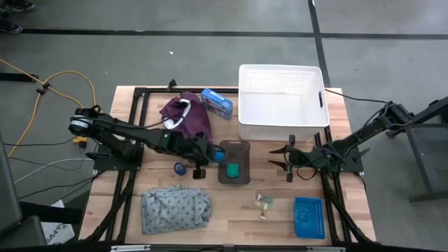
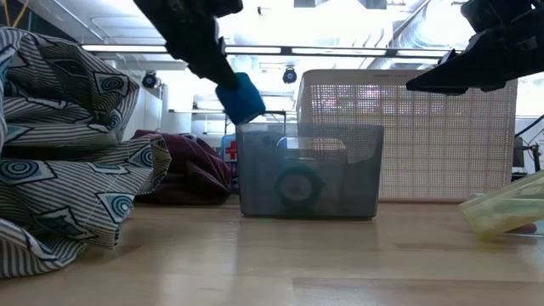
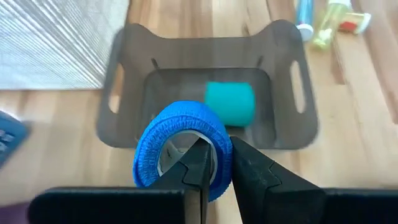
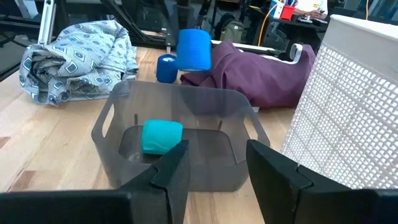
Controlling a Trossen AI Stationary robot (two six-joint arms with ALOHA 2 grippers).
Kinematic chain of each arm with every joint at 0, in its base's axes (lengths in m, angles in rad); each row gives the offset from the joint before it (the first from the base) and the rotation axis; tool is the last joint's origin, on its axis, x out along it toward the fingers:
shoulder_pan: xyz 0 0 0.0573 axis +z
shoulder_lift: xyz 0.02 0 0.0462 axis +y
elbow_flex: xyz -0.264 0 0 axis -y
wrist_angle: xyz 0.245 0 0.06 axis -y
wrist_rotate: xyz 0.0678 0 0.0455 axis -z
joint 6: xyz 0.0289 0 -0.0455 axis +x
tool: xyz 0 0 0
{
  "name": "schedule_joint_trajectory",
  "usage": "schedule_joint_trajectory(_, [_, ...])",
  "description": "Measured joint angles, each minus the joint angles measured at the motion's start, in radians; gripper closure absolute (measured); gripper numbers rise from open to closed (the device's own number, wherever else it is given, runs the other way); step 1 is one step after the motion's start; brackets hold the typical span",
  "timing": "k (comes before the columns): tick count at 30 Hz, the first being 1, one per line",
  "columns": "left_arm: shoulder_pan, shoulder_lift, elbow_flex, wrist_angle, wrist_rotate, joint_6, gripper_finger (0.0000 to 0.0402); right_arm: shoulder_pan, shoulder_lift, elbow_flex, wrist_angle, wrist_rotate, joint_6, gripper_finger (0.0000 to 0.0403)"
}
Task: Pick & Place Medicine items
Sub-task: Put the light blue rolled bandage into the black bin
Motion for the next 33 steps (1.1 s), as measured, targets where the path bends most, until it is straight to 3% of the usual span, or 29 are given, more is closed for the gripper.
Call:
schedule_joint_trajectory(7, [0.026,0.093,0.118,-0.051,0.005,0.099,0.0355,0.0,0.0,0.0,-0.001,0.0,0.0,0.0256])
schedule_joint_trajectory(19, [0.114,0.345,0.358,-0.202,0.128,0.182,0.0355,0.0,0.001,0.0,-0.003,0.0,0.0,0.0256])
schedule_joint_trajectory(33, [0.155,0.372,0.371,-0.225,0.157,0.181,0.0341,0.0,0.0,0.0,0.0,0.0,0.0,0.0256])
